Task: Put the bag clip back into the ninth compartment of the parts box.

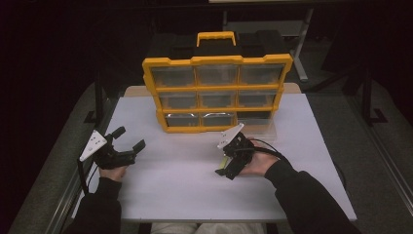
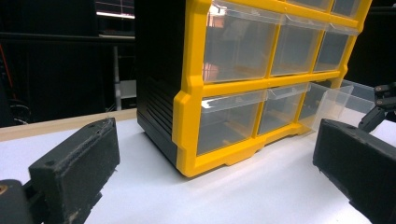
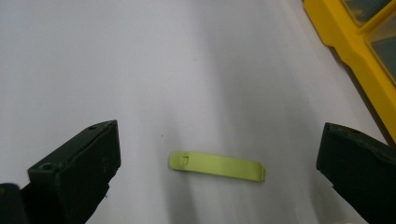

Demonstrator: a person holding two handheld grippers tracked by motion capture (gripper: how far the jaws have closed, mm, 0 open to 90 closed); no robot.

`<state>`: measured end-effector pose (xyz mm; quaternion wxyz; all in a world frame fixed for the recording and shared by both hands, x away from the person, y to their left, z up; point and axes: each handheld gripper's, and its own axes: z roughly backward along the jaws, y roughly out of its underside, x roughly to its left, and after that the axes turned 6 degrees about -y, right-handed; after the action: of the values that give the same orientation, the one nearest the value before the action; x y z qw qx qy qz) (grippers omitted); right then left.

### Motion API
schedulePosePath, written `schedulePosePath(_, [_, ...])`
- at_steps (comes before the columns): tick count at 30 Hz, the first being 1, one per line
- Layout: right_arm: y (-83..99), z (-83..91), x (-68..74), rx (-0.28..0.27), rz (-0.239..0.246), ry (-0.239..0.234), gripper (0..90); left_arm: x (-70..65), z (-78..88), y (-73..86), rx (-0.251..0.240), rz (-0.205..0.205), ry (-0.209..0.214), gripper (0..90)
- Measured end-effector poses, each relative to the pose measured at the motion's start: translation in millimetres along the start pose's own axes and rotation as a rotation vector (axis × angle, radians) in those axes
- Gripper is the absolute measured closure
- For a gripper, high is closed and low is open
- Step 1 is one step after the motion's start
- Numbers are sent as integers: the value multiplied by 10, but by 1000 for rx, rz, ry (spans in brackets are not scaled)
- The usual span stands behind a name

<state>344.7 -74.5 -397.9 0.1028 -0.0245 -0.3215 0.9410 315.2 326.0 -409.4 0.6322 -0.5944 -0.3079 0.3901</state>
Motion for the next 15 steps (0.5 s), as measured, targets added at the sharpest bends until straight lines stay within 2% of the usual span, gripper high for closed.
schedulePosePath(3, [2, -13, -2, 12, 9, -15, 21, 0, 0, 0, 0, 0, 1, 2])
schedulePosePath(10, [-2, -48, -16, 31, 31, 0, 21, -1, -4, 2, 2, 0, 3, 2])
schedulePosePath(15, [-42, -119, 3, 92, 76, -25, 51, -1, -4, 2, 2, 0, 3, 2])
